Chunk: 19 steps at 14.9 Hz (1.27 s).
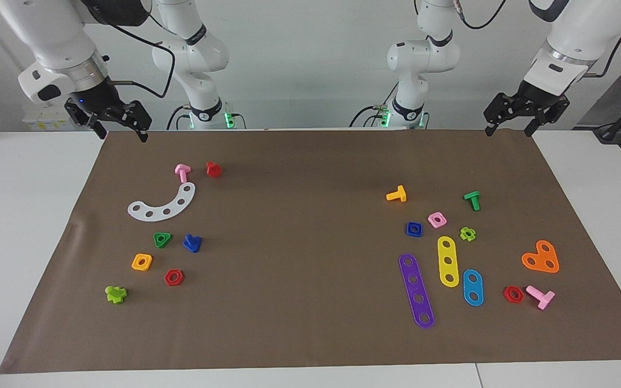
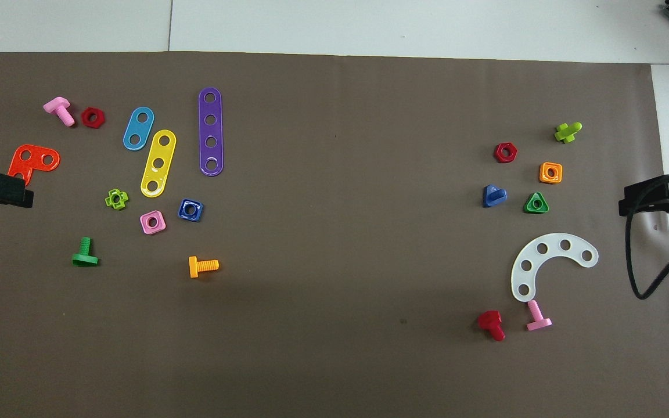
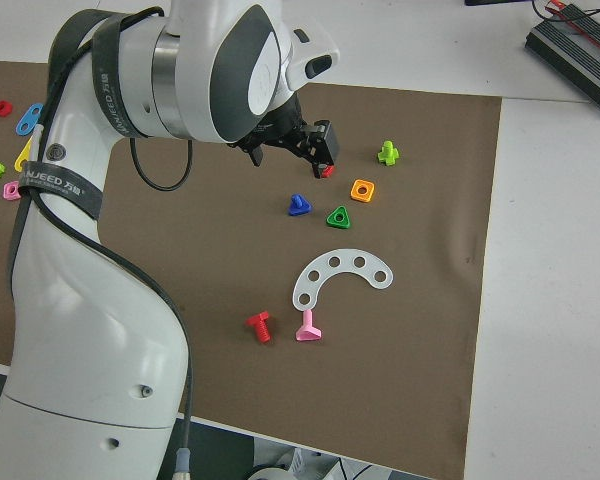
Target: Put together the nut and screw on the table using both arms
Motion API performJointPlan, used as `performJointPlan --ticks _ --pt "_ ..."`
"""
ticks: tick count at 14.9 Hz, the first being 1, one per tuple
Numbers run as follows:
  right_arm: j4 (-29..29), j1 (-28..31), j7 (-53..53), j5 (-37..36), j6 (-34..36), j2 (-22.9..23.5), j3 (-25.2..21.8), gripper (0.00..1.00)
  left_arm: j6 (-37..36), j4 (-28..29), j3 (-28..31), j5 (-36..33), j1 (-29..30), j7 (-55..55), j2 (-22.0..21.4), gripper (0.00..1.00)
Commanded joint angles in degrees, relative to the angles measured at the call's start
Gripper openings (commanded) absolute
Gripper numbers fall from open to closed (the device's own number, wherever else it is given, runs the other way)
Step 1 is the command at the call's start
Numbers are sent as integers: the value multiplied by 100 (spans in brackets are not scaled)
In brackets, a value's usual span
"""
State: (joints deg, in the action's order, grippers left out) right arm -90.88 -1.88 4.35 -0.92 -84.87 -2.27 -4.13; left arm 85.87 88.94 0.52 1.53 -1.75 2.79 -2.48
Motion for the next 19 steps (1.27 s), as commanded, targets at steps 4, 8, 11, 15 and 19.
performJointPlan --ticks 4,8,11,15,19 --pt "-123 109 58 75 67 -125 17 100 -17 132 62 58 -54 72 -112 100" --pt "-185 74 14 57 -29 -169 17 100 -17 132 62 58 -54 72 -112 100" --pt "-211 91 -56 57 -274 -143 17 100 -17 132 62 58 -54 72 -112 100" --pt "-805 109 -584 49 -1123 -63 17 100 -17 132 62 58 -54 72 -112 100" --pt "-1231 -66 -584 83 -2304 585 79 100 -17 132 62 58 -54 72 -112 100"
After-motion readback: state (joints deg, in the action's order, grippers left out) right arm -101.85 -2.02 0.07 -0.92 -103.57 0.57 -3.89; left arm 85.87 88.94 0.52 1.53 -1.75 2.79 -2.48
